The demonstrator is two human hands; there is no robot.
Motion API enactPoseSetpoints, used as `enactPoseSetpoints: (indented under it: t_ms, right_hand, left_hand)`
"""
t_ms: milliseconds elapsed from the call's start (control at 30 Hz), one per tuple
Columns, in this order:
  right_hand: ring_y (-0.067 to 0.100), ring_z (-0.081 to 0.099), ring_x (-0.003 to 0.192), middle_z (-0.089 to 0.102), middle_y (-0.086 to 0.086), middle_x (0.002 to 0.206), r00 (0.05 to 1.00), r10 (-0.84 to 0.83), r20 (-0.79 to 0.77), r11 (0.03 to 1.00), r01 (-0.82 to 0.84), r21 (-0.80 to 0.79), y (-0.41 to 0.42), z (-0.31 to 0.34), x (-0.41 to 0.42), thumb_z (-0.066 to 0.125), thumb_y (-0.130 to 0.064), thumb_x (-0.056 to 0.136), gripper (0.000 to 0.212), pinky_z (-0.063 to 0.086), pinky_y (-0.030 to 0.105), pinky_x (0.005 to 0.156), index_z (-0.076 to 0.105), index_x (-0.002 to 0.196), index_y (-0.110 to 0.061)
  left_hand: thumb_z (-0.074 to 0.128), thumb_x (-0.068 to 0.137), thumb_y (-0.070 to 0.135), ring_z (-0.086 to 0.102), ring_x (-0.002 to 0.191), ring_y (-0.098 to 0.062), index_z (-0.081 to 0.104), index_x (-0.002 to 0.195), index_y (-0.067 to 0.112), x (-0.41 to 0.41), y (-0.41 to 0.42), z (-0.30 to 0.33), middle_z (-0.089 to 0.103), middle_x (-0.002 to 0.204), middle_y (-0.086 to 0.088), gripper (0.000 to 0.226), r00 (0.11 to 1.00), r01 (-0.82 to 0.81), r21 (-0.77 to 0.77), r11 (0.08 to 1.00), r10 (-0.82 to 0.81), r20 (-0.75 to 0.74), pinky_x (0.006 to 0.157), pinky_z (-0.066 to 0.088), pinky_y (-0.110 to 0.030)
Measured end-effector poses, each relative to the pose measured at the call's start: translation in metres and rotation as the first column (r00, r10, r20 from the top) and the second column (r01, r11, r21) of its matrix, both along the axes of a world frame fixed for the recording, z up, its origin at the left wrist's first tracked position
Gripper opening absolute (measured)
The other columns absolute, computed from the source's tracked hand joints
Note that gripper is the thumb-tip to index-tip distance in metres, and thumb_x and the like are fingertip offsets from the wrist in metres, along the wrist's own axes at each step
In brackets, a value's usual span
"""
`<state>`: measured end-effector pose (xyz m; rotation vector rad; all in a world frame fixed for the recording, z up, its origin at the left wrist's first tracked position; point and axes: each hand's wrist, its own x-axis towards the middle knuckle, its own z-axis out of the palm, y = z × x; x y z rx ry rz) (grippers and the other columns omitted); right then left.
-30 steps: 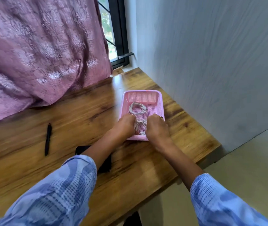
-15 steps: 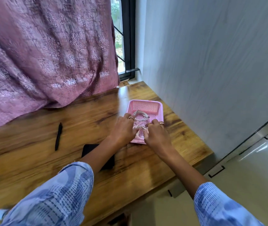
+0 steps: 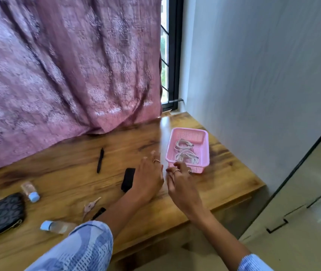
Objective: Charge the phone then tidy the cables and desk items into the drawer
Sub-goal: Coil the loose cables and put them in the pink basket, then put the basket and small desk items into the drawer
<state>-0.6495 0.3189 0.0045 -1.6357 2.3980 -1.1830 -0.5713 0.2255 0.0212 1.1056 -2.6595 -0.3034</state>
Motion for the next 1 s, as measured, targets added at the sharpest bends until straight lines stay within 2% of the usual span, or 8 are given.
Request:
enactPoseSetpoints:
  t_ms: [100,233,333,467,567,700,900,1000]
  right_hand:
    - [0.025,0.058,0.099,0.053,0.007,0.116,0.999,-0.032,-0.014,0.999,0.032,0.038,0.006,-0.011,0.018,0.046,-0.016,0.089,0.025,0.047,0.034,0.091,0.066,0.103,-0.010]
    - [0.010,0.048,0.106,0.040,-0.009,0.117,0.972,-0.042,0.233,0.999,0.048,-0.020,0.033,-0.016,0.065,0.049,-0.002,0.090,0.031,0.031,0.007,0.094,0.056,0.118,-0.014]
    - [0.015,0.053,0.095,0.044,-0.007,0.106,0.884,-0.144,0.445,0.972,0.211,-0.104,0.055,-0.036,0.093,0.050,0.000,0.089,0.030,0.045,0.028,0.091,0.048,0.109,-0.022]
    - [0.017,0.056,0.083,0.049,0.013,0.109,0.643,-0.286,0.710,0.875,0.477,-0.079,0.085,-0.070,0.123,0.048,-0.010,0.093,0.016,0.049,0.022,0.070,0.042,0.105,-0.018]
    - [0.014,0.049,0.067,0.051,0.013,0.099,0.349,-0.398,0.849,0.802,0.582,0.137,0.090,-0.088,0.137,0.044,-0.013,0.096,0.012,0.043,0.018,0.056,0.038,0.106,-0.011]
    - [0.023,0.049,0.110,0.046,0.013,0.132,-0.273,-0.362,0.891,0.784,0.429,0.450,0.072,-0.114,0.146,0.041,-0.035,0.099,0.041,0.041,0.035,0.098,0.040,0.132,-0.011]
    - [0.025,0.049,0.123,0.054,0.008,0.132,-0.410,-0.192,0.892,0.873,0.344,0.346,0.037,-0.150,0.158,0.026,-0.068,0.090,0.067,0.037,0.036,0.107,0.050,0.132,-0.022]
    - [0.023,0.056,0.117,0.062,0.004,0.124,-0.487,-0.099,0.868,0.841,0.425,0.334,0.027,-0.162,0.149,0.021,-0.073,0.087,0.065,0.037,0.039,0.108,0.061,0.108,-0.026]
  left_hand:
    - [0.032,0.098,0.017,0.025,0.138,-0.029,0.021,0.147,0.013,0.026,0.010,-0.006,0.020,0.154,-0.006,0.050,1.000,0.016,0.040,0.999,-0.017,0.008,0.109,0.028,-0.040]
    - [0.034,0.099,0.019,0.025,0.139,-0.024,0.022,0.148,0.016,0.071,0.026,-0.021,0.021,0.155,-0.003,0.051,0.997,0.059,0.106,0.993,-0.063,0.039,0.111,0.031,-0.038]
    - [0.037,0.100,0.031,0.030,0.139,-0.020,0.030,0.146,0.012,0.106,0.039,-0.041,0.031,0.152,-0.007,0.050,0.990,0.141,0.131,0.981,-0.144,0.010,0.115,0.025,-0.033]
    - [0.037,0.096,0.049,0.024,0.142,-0.015,0.023,0.149,0.016,0.150,0.054,-0.064,0.023,0.156,-0.001,0.064,0.943,0.304,0.117,0.945,-0.316,0.101,0.117,0.020,-0.030]
    - [0.036,0.093,0.058,0.012,0.146,-0.013,0.009,0.152,0.021,0.174,0.046,-0.081,0.006,0.160,0.004,0.075,0.904,0.354,0.082,0.932,-0.364,0.224,0.117,0.011,-0.030]
    - [0.032,0.093,0.059,-0.008,0.144,-0.006,-0.005,0.150,0.027,0.187,0.035,-0.102,-0.011,0.156,0.010,0.075,0.889,0.385,0.049,0.921,-0.385,0.248,0.120,0.007,-0.034]
    - [0.029,0.093,0.062,-0.010,0.142,-0.003,0.000,0.151,0.027,0.188,0.031,-0.109,-0.004,0.158,0.008,0.074,0.891,0.410,0.044,0.911,-0.410,0.197,0.117,-0.002,-0.028]
    - [0.026,0.095,0.059,-0.009,0.142,-0.003,0.001,0.150,0.026,0.187,0.030,-0.112,-0.001,0.158,0.007,0.069,0.903,0.397,0.022,0.918,-0.395,0.171,0.117,-0.002,-0.027]
